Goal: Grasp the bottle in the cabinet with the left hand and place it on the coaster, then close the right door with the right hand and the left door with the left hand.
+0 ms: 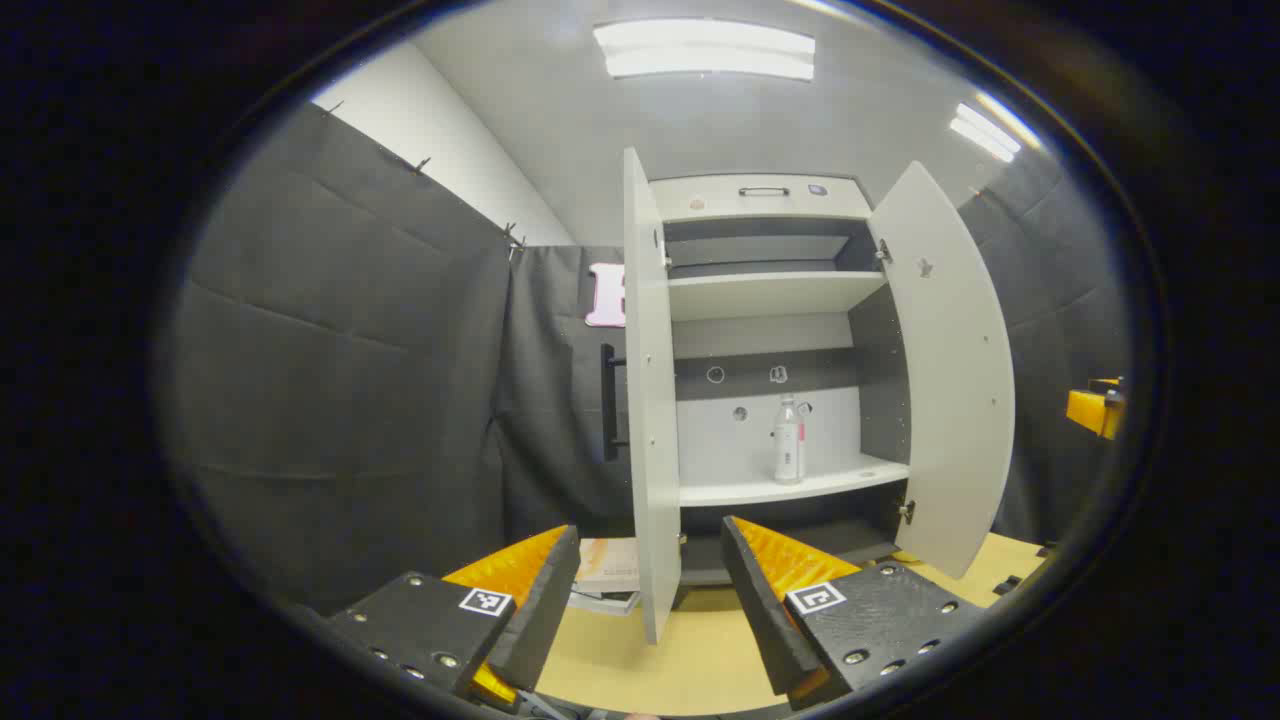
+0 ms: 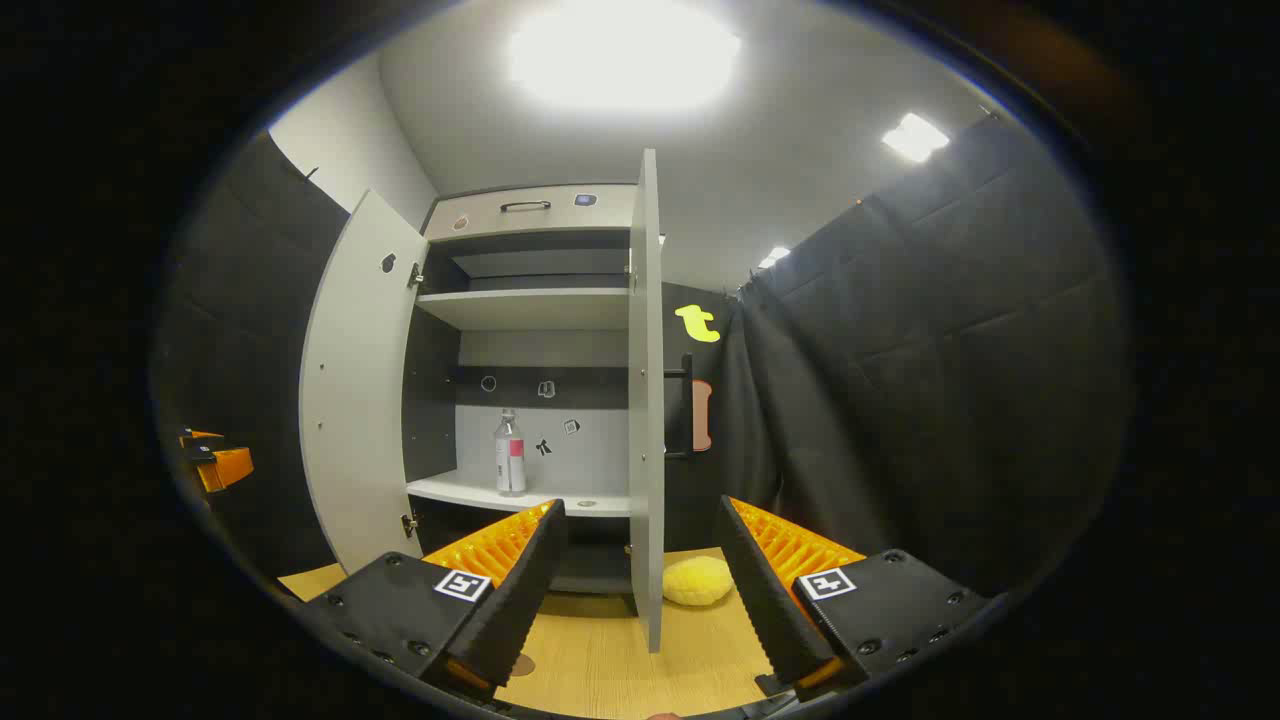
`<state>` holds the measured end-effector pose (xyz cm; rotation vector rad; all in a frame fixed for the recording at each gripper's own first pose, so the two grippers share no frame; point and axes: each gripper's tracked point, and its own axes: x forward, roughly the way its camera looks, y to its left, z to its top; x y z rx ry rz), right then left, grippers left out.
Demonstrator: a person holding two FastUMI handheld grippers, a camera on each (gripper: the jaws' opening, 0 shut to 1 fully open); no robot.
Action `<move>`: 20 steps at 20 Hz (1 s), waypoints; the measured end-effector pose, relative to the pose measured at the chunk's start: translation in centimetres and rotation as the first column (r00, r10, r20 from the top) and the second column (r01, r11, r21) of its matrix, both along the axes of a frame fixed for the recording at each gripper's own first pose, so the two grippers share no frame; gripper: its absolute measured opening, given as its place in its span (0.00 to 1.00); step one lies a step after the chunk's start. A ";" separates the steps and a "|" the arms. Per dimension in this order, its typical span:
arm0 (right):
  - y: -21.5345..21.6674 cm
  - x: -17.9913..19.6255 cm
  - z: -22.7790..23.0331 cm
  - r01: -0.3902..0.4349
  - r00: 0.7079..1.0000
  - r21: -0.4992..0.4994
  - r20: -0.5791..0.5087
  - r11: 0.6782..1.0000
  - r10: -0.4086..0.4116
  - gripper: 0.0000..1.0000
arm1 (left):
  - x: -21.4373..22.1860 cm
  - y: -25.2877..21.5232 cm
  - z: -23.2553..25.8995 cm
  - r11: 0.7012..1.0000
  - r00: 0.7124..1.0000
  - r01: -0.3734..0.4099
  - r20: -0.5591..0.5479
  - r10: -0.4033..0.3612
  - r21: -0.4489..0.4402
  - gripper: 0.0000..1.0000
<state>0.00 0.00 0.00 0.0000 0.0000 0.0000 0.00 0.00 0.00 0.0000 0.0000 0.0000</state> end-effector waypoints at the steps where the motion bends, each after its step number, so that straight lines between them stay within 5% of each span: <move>1: -0.1 0.0 -0.1 0.000 1.000 0.001 0.001 1.000 0.000 0.96 | 0.0 0.0 0.2 1.000 1.000 -0.001 0.003 0.001 0.001 0.91; 3: -0.1 0.1 -0.1 -0.001 1.000 0.002 0.002 1.000 0.001 0.96 | -0.2 -0.3 0.5 1.000 1.000 0.000 0.009 0.000 0.003 0.84; 14: -0.4 0.9 -0.4 -0.008 1.000 -0.004 -0.012 1.000 0.008 0.96 | 0.6 -3.4 0.9 1.000 1.000 0.001 0.016 -0.001 0.004 0.79; 20: -1.3 1.1 -1.1 -0.034 0.999 -0.014 -0.004 0.999 0.034 0.96 | 1.6 -6.6 1.5 1.000 1.000 -0.011 0.024 0.012 -0.029 0.84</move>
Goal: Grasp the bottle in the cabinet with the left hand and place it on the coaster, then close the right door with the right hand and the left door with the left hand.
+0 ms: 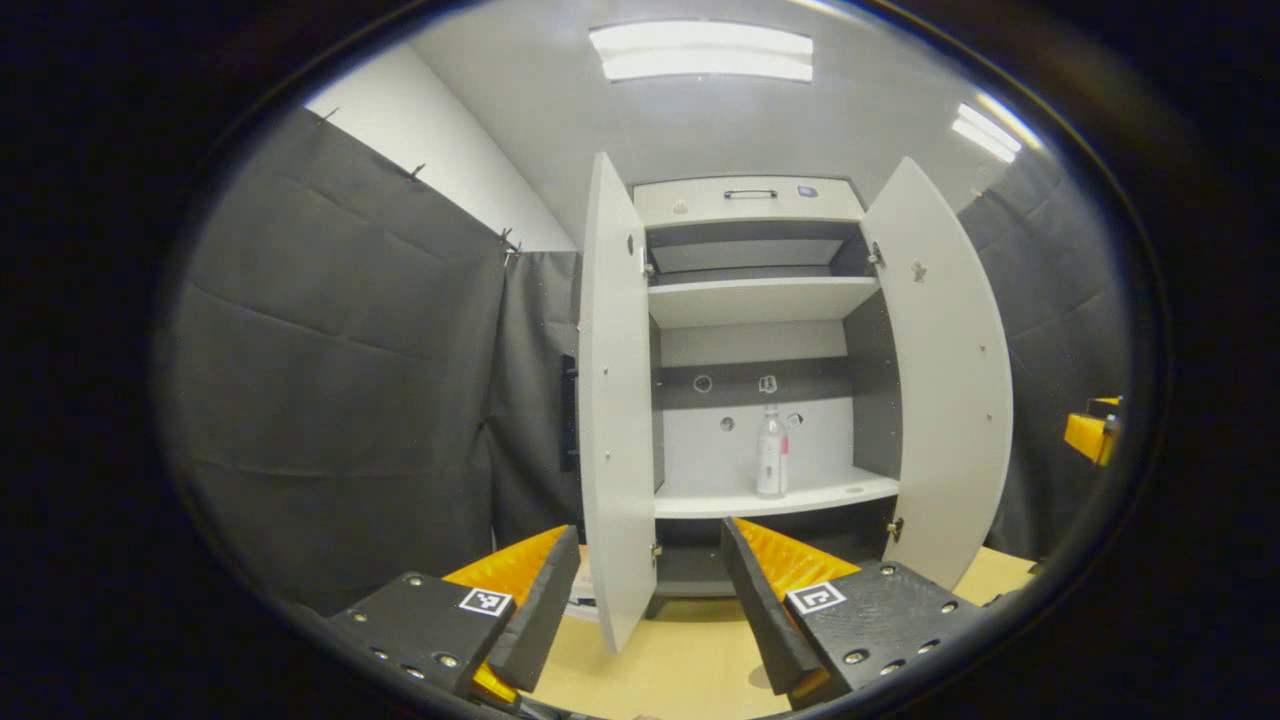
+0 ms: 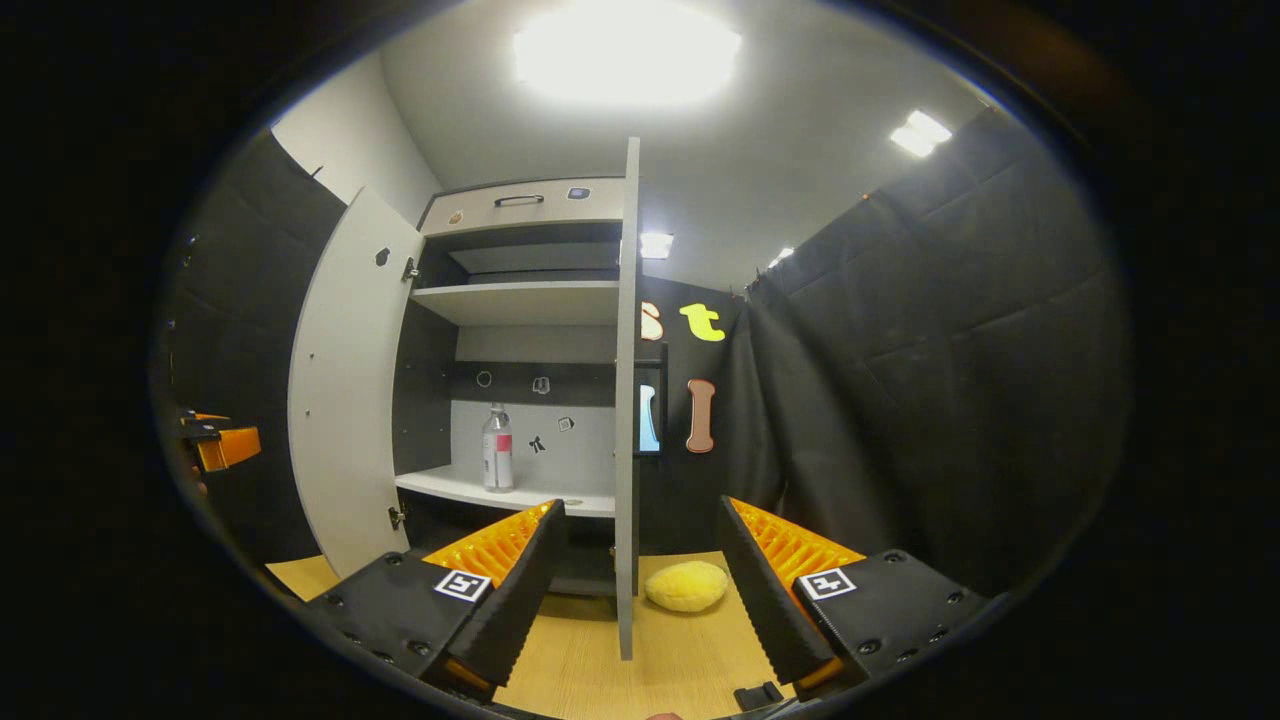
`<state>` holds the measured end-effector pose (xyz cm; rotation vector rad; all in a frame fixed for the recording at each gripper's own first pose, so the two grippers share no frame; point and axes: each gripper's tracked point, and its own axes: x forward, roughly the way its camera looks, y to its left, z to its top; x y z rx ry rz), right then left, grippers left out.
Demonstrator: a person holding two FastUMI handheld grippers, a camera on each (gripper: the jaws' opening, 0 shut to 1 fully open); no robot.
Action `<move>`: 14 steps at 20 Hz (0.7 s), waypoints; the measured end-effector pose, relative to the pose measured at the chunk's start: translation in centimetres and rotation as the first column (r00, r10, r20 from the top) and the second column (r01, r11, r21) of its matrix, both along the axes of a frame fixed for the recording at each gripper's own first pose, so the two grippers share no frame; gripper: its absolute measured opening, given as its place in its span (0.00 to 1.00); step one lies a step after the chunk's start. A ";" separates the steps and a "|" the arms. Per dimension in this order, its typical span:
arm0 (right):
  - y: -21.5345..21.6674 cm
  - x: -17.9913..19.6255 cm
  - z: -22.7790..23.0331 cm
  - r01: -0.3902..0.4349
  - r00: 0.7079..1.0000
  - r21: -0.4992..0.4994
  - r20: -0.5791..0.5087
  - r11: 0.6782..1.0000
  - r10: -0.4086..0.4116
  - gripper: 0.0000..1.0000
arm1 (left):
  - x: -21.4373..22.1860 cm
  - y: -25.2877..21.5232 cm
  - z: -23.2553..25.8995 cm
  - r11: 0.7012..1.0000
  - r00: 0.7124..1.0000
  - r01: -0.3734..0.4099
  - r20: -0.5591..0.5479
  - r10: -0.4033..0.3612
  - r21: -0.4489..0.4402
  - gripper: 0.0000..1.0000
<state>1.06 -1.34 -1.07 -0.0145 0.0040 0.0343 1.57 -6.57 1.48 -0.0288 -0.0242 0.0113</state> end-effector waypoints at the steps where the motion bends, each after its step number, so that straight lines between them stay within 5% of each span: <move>1: -0.2 0.3 -0.2 -0.010 1.000 -0.002 -0.003 1.000 0.010 0.96 | 0.2 -0.8 0.2 1.000 1.000 0.003 0.005 -0.003 -0.007 0.84; 14: -4.9 3.3 -2.6 0.069 0.997 0.031 -0.038 0.997 -0.068 0.96 | 12.3 -10.9 3.1 0.987 0.985 0.157 0.079 -0.156 -0.014 0.84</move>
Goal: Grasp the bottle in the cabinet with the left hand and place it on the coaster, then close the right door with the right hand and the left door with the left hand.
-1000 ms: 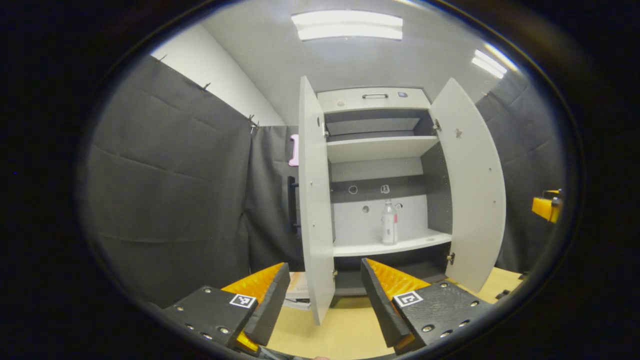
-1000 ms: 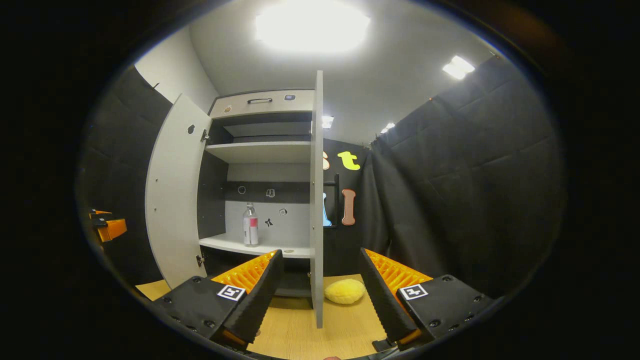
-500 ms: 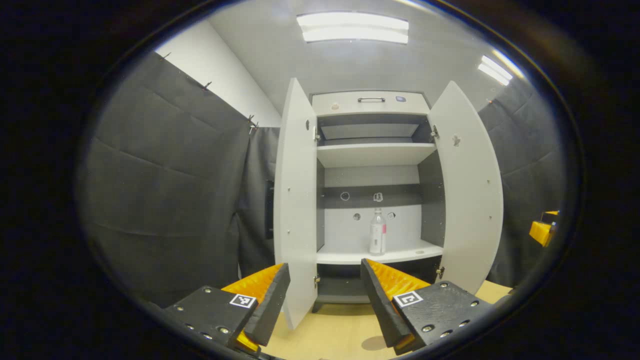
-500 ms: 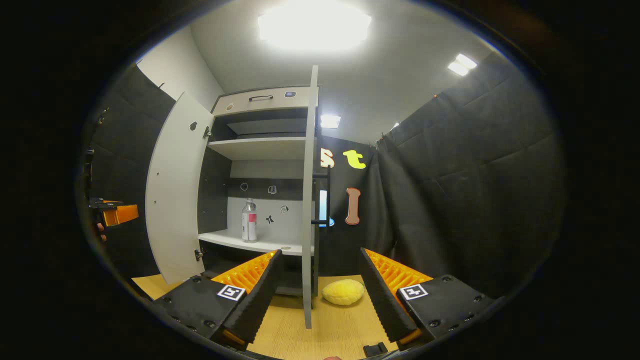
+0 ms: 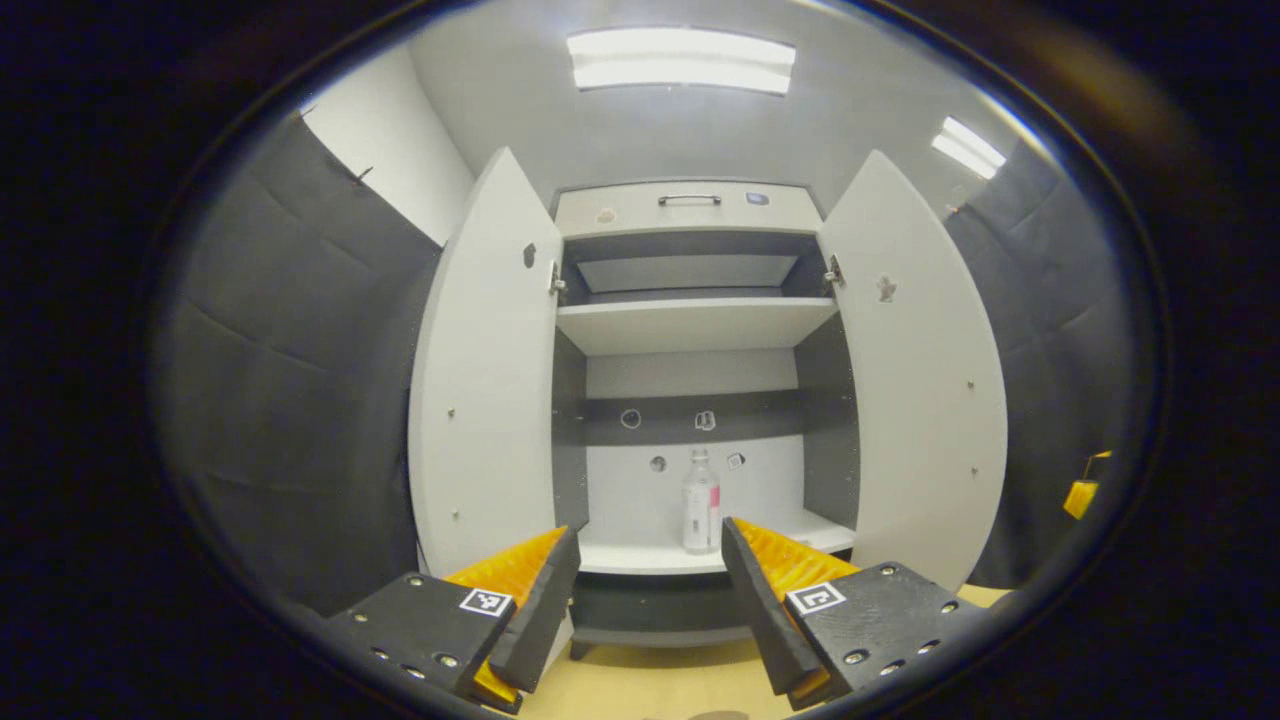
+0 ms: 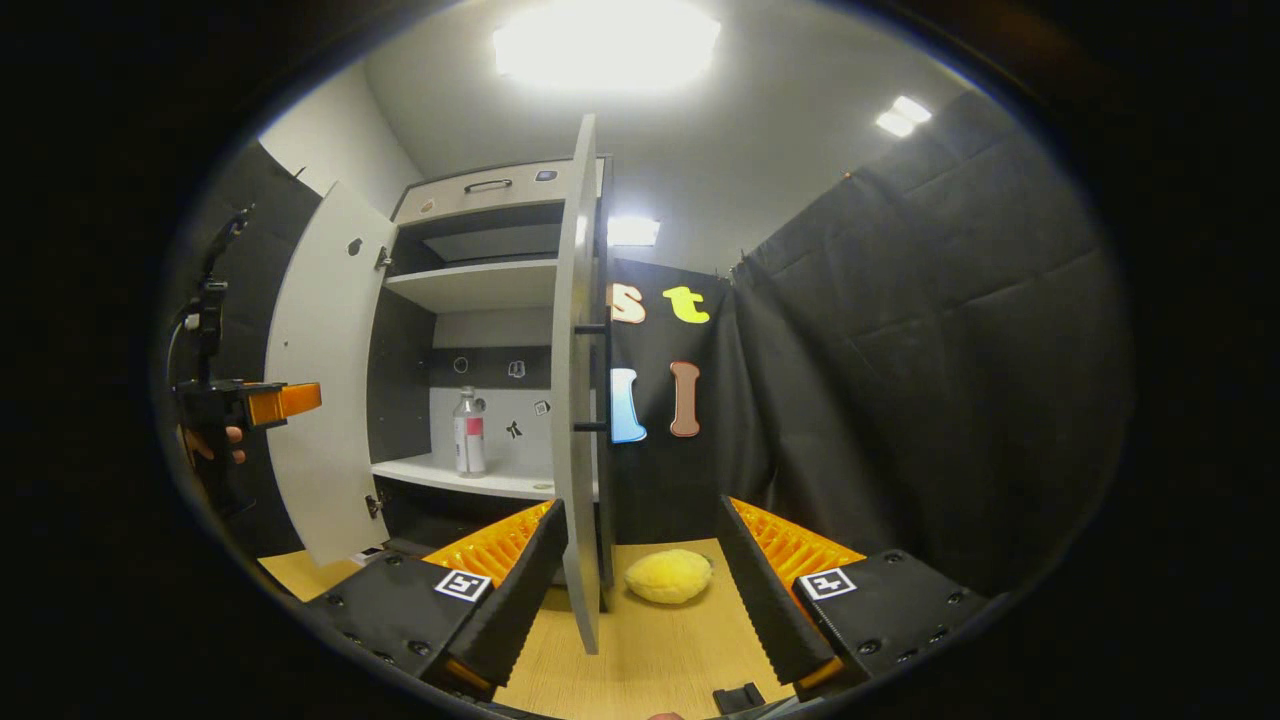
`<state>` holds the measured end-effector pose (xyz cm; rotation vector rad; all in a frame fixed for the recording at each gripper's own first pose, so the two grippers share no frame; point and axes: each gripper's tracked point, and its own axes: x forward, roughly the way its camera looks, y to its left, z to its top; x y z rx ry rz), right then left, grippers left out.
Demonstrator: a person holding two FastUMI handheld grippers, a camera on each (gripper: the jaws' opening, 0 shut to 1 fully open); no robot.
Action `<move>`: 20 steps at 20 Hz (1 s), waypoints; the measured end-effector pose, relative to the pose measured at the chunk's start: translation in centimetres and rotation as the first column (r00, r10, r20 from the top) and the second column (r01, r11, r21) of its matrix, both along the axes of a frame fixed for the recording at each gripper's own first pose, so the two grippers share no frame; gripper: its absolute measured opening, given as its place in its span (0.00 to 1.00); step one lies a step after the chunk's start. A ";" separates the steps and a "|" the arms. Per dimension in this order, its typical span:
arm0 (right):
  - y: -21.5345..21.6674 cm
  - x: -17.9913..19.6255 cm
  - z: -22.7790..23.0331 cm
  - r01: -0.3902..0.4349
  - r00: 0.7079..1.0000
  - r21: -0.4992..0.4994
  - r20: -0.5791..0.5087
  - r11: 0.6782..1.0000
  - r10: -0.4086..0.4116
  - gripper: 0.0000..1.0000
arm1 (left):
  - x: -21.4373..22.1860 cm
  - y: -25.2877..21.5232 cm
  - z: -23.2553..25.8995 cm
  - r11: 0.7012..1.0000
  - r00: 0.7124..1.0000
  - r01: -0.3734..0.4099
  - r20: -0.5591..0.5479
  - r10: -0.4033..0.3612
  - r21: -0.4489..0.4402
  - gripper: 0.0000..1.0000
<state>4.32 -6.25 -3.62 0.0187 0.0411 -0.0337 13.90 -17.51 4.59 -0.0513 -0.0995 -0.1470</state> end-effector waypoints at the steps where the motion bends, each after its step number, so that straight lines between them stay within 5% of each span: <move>1: -0.2 0.4 0.0 0.020 1.000 -0.002 0.001 1.000 -0.020 0.92 | 1.4 -0.7 -0.2 1.000 1.000 0.018 -0.004 -0.018 -0.008 0.84; 20: -3.9 4.5 -0.7 0.298 0.954 -0.047 -0.010 0.953 -0.299 0.96 | 23.0 -8.2 -4.8 0.976 0.975 0.213 -0.056 -0.215 -0.035 0.84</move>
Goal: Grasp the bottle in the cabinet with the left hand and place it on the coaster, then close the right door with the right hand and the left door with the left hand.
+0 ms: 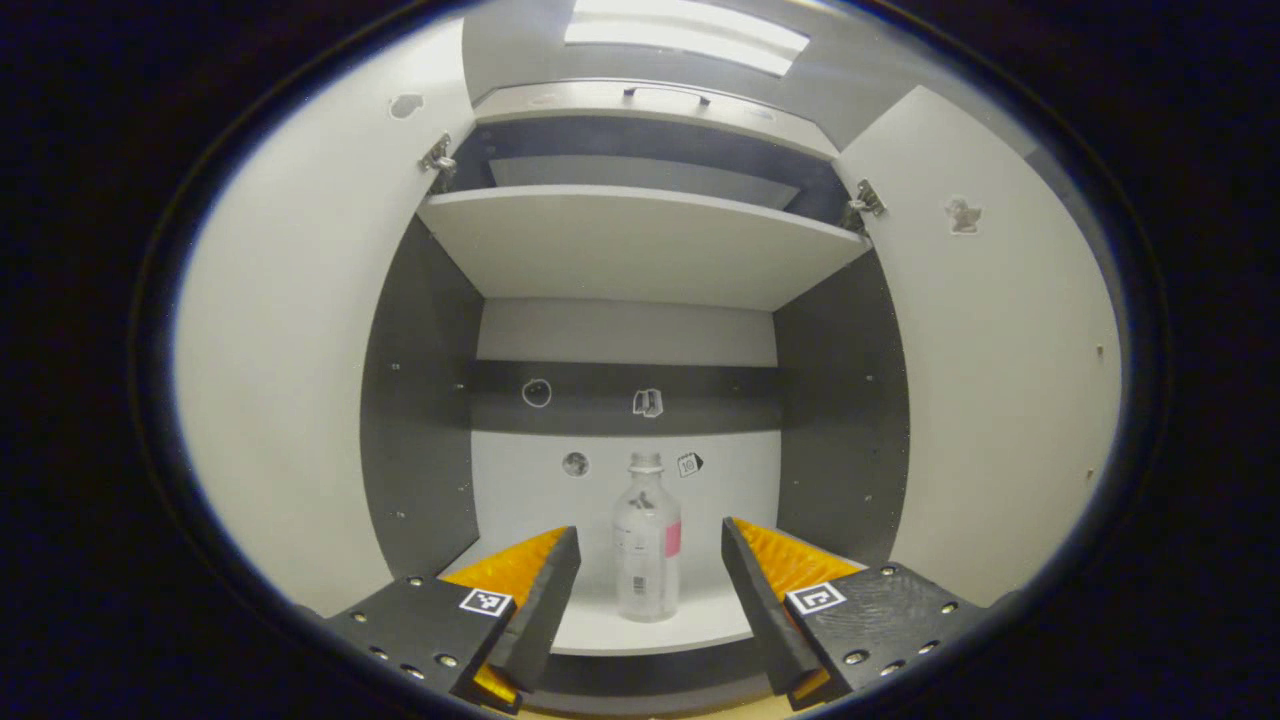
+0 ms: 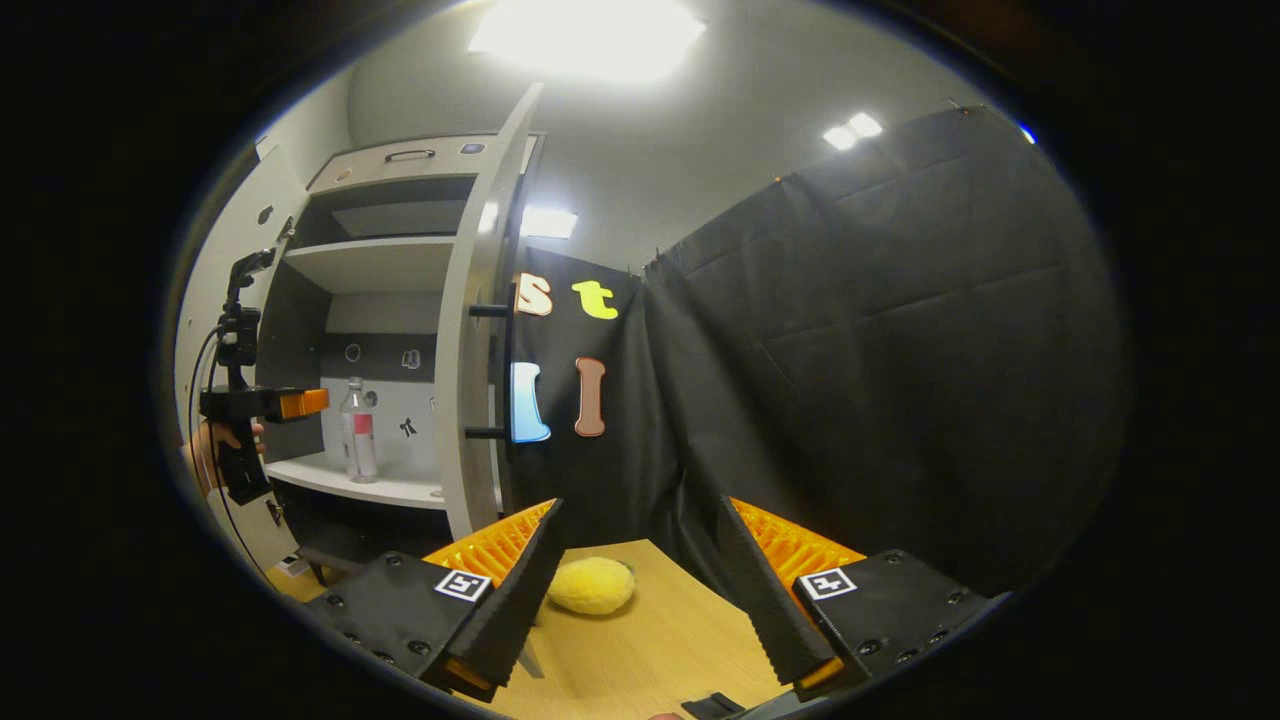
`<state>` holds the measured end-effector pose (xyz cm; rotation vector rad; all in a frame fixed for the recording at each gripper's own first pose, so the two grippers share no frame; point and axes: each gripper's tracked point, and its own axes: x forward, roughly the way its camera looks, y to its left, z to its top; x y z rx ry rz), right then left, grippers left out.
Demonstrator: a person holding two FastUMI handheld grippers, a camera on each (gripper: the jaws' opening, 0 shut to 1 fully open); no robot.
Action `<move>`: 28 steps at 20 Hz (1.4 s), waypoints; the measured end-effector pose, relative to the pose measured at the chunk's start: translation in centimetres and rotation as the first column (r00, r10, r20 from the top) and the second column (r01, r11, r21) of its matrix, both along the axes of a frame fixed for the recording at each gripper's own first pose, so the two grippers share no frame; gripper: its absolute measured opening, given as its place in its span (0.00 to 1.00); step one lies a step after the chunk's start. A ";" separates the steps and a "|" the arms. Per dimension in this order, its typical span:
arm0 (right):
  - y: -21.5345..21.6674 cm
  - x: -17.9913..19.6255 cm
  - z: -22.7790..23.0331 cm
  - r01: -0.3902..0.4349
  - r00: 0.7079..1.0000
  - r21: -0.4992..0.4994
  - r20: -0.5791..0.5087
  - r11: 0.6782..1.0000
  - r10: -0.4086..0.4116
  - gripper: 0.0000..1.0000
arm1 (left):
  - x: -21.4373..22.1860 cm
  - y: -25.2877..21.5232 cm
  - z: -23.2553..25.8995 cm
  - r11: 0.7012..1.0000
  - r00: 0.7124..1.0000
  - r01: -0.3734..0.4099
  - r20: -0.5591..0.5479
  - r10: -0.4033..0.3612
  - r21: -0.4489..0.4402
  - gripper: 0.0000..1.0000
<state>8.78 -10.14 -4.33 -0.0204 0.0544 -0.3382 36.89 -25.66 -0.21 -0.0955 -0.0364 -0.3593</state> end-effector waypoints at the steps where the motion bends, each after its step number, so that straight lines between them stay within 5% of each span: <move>1: -0.1 0.1 -0.1 0.010 1.000 0.000 -0.001 1.000 -0.010 0.96 | 0.9 -0.4 -0.5 1.000 1.000 0.010 -0.011 -0.010 0.002 0.84; 11: 0.4 1.0 -1.5 0.087 0.995 -0.049 -0.044 0.995 -0.089 0.96 | 8.7 -2.3 -7.0 0.999 0.992 0.029 -0.127 -0.025 0.028 0.84; 19: 0.6 1.6 -2.3 0.084 0.994 -0.046 -0.062 0.995 -0.087 0.92 | 10.4 -3.5 -8.8 0.995 0.985 0.066 -0.167 -0.053 0.068 0.83; 22: 0.5 1.7 -2.6 0.070 0.995 -0.034 -0.069 0.997 -0.072 0.92 | 10.4 -3.5 -8.8 0.995 0.985 0.066 -0.162 -0.052 0.079 0.70; 28: -0.3 0.8 -2.7 0.049 0.997 -0.021 -0.066 0.999 -0.050 0.96 | 9.6 -3.5 -7.0 0.997 0.992 0.062 -0.113 -0.057 0.045 0.70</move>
